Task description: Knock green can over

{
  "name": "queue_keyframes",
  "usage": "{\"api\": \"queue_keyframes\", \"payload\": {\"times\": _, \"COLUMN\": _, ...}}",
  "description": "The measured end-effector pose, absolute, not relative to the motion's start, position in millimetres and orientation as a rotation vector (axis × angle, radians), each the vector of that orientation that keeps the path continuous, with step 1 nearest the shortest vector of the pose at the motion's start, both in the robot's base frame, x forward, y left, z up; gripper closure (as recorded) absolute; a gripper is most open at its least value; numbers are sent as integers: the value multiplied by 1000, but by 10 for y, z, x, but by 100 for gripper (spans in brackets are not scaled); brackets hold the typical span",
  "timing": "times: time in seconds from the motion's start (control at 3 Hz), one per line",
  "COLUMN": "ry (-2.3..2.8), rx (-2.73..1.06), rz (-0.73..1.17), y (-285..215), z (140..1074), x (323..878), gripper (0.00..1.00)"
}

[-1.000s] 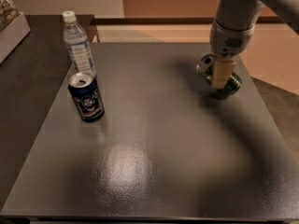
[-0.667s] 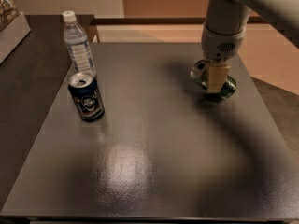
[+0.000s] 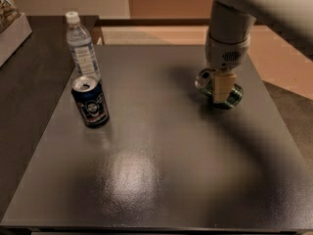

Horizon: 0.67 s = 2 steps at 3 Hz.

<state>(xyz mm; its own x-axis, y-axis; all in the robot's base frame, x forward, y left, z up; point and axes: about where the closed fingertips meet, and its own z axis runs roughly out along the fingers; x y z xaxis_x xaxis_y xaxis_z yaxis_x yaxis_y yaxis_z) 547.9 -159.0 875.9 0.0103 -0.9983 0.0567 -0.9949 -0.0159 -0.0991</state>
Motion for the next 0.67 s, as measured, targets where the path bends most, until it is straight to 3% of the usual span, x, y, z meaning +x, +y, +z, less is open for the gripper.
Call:
{"api": "queue_keyframes", "payload": {"times": 0.33, "ry": 2173, "rx": -2203, "rz": -178, "y": -1577, "z": 8757, "x": 5506, "gripper": 0}}
{"api": "queue_keyframes", "payload": {"times": 0.67, "ry": 2173, "rx": -2203, "rz": -178, "y": -1577, "z": 8757, "x": 5507, "gripper": 0}}
